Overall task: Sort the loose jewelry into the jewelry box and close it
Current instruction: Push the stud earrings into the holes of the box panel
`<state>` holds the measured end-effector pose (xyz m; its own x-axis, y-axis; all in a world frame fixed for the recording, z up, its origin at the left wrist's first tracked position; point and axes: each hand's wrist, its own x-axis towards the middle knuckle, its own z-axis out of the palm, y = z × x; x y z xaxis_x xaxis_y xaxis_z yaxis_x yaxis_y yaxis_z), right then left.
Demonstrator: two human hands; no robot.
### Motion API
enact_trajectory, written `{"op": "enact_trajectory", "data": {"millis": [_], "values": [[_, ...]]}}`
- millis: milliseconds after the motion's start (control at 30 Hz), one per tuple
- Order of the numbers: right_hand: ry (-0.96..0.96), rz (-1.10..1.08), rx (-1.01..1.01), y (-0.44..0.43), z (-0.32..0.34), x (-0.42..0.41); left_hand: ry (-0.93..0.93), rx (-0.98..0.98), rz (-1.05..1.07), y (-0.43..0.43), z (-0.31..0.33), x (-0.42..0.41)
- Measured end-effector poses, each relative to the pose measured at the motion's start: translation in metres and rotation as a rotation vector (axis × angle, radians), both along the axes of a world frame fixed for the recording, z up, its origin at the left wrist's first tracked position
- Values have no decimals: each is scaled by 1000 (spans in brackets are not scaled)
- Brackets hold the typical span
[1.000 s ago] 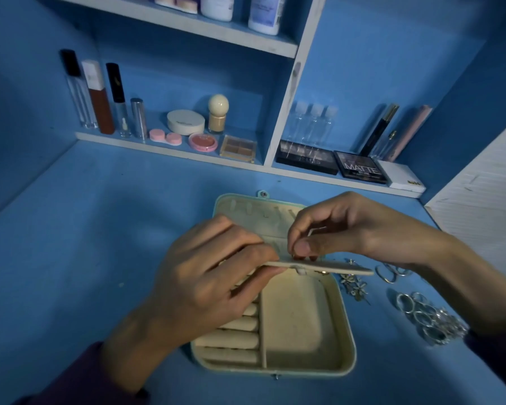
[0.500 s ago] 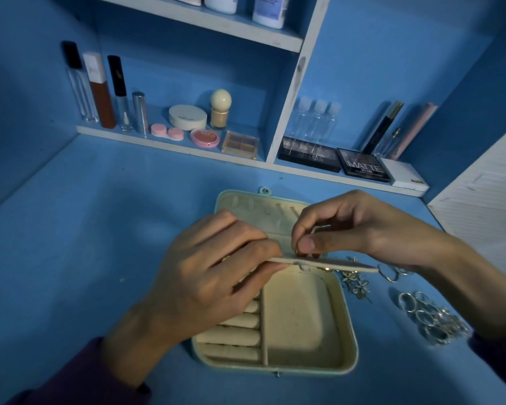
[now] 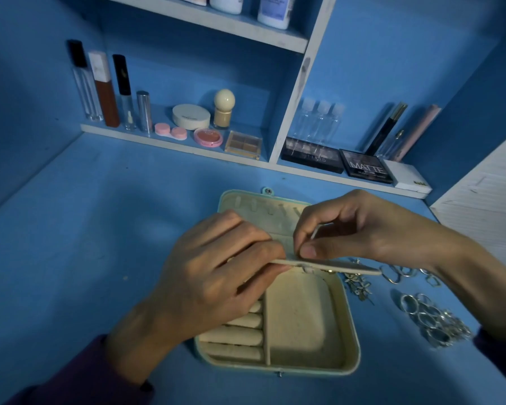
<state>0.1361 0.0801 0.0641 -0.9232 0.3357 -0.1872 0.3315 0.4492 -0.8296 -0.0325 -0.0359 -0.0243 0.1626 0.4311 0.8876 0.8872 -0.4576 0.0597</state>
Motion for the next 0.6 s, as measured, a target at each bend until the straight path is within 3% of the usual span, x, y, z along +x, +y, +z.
{"op": "enact_trajectory", "data": {"millis": [300, 600], "values": [[-50, 88, 144, -2, 6, -2, 22, -7, 7, -1, -1, 1], [-83, 101, 93, 1, 10, -7, 6, -9, -9, 0, 0, 1]]}}
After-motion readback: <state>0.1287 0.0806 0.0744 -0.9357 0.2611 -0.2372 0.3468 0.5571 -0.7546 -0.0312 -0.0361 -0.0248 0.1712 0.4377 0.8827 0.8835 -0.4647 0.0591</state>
